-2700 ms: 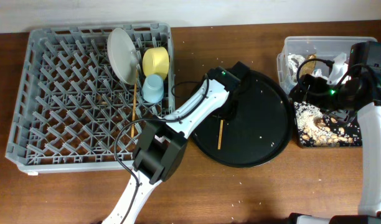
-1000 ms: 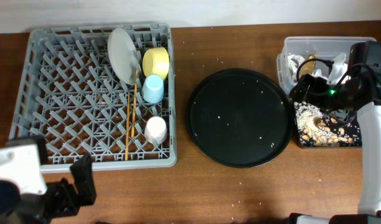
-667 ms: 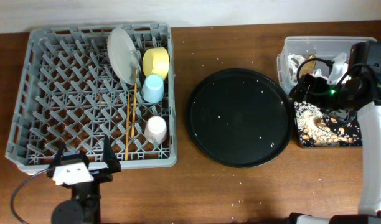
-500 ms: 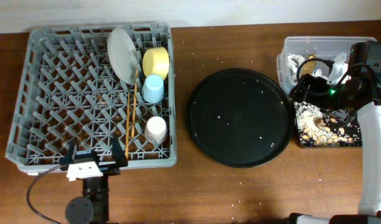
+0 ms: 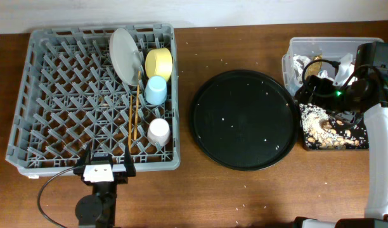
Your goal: Sort waste into correct bins and load items into the dishwasher rack
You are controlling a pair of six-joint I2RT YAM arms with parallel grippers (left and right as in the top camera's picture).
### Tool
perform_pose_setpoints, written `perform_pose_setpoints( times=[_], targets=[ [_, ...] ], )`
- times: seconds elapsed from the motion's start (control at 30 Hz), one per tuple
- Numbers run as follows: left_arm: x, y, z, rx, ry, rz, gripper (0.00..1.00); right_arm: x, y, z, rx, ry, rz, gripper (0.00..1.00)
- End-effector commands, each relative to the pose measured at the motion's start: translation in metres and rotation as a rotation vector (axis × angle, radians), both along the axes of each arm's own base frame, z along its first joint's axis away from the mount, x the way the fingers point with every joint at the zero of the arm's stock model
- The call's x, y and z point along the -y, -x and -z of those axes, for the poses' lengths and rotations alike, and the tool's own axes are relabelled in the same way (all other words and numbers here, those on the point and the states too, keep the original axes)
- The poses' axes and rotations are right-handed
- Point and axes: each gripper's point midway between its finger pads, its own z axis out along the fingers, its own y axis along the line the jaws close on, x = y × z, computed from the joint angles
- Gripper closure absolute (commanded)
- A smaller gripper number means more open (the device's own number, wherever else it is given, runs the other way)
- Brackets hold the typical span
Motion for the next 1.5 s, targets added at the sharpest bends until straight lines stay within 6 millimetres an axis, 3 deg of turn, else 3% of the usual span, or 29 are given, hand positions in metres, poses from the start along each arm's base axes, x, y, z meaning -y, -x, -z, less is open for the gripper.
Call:
perform_pose_setpoints(
  times=[0.0,0.43,0.5,0.53,0.57,0.6,0.67,0.73,0.8,0.87,1.0,1.07,1.2,1.47],
  targets=[
    [0.002,0.0,0.002,-0.001,-0.014,0.018,0.0,0.002,0.0,-0.002,0.007,0.011,0.001,0.01],
    [0.002,0.0,0.002,-0.001,-0.014,0.018,0.0,0.002,0.0,-0.002,0.007,0.011,0.001,0.01],
    [0.002,0.0,0.002,-0.001,-0.014,0.018,0.0,0.006,-0.008,-0.004,0.037,0.033,0.007,0.02],
    [0.002,0.0,0.002,-0.001,-0.014,0.018,0.0,0.01,-0.023,-0.019,0.14,0.075,-0.026,0.01],
    [0.002,0.0,0.002,-0.001,-0.014,0.018,0.0,0.006,-0.028,-0.046,0.272,0.184,-0.102,0.02],
    [0.002,0.0,0.002,-0.001,-0.014,0.018,0.0,0.001,-0.028,-0.06,0.347,0.256,-0.135,0.02],
    [0.002,0.0,0.002,-0.001,-0.014,0.018,0.0,-0.032,-0.016,-0.087,0.569,0.412,-0.298,0.01],
    [0.002,0.0,0.002,-0.001,-0.014,0.018,0.0,-0.048,0.005,-0.094,0.735,0.448,-0.335,0.02],
    [0.002,0.0,0.002,-0.001,-0.014,0.018,0.0,-0.057,0.04,-0.065,0.873,0.439,-0.345,0.01],
    [0.002,0.0,0.002,-0.001,-0.014,0.018,0.0,-0.066,0.066,-0.01,0.96,0.414,-0.372,0.01],
    [0.002,0.0,0.002,-0.001,-0.014,0.018,0.0,-0.081,0.089,0.06,1.07,0.372,-0.428,0.02],
    [0.002,0.0,0.002,-0.001,-0.014,0.018,0.0,-0.087,0.09,0.076,1.1,0.365,-0.445,0.01],
    [0.002,0.0,0.002,-0.001,-0.014,0.018,0.0,-0.092,0.091,0.063,1.199,0.376,-0.445,0.02],
    [0.002,0.0,0.002,-0.001,-0.014,0.018,0.0,-0.092,0.091,0.063,1.196,0.375,-0.446,0.01]
  ],
)
